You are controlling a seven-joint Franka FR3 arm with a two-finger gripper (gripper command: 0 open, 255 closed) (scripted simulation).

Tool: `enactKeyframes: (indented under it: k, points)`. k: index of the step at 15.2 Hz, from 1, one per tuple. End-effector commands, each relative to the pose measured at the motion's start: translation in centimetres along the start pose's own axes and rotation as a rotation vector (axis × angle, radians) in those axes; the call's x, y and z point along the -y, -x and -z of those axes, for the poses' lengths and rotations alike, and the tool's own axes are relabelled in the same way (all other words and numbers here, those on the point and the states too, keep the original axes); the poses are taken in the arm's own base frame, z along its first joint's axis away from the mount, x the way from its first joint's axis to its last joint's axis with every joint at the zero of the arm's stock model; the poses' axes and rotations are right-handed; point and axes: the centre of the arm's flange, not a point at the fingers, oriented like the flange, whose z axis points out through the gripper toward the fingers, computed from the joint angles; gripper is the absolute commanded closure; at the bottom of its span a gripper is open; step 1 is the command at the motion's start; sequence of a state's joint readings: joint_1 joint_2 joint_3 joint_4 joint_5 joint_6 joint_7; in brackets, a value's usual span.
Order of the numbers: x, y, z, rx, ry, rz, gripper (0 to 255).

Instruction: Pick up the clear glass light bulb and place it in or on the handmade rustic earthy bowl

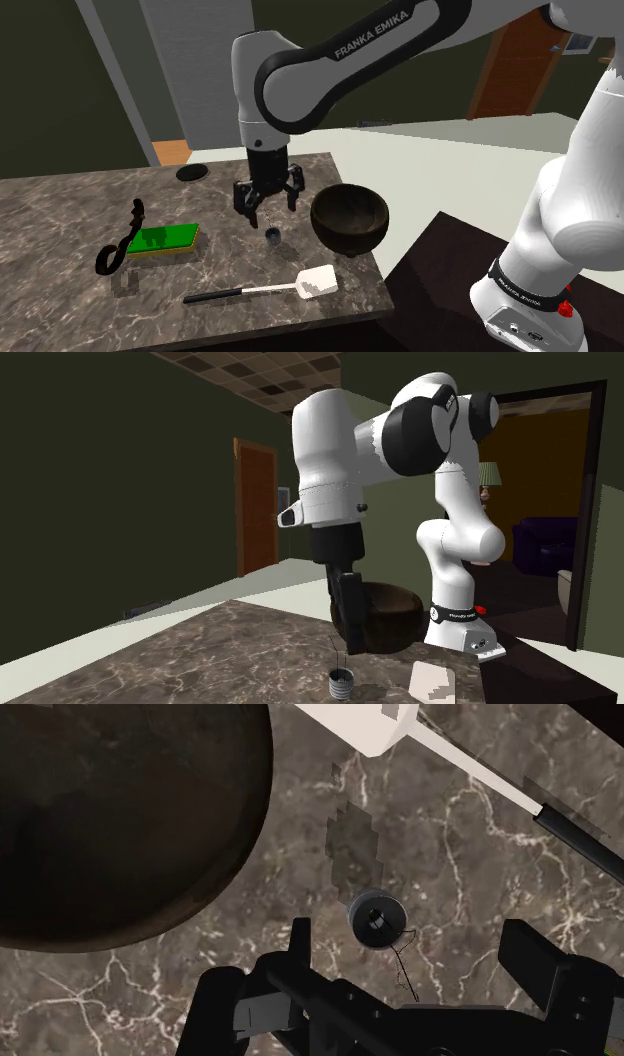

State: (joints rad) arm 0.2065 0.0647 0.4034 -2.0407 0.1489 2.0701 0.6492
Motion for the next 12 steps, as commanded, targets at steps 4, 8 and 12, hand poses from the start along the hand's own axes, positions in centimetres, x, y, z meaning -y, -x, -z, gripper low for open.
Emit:
enactKeyframes:
  k: [4,8,12]
  points:
    - [0.1,0.0,-2.4,0.000,-0.001,0.000,0]
    - [0.1,0.0,-2.4,0.000,-0.001,0.000,0]
    - [0.1,0.0,-2.3,0.000,-0.001,0.000,255]
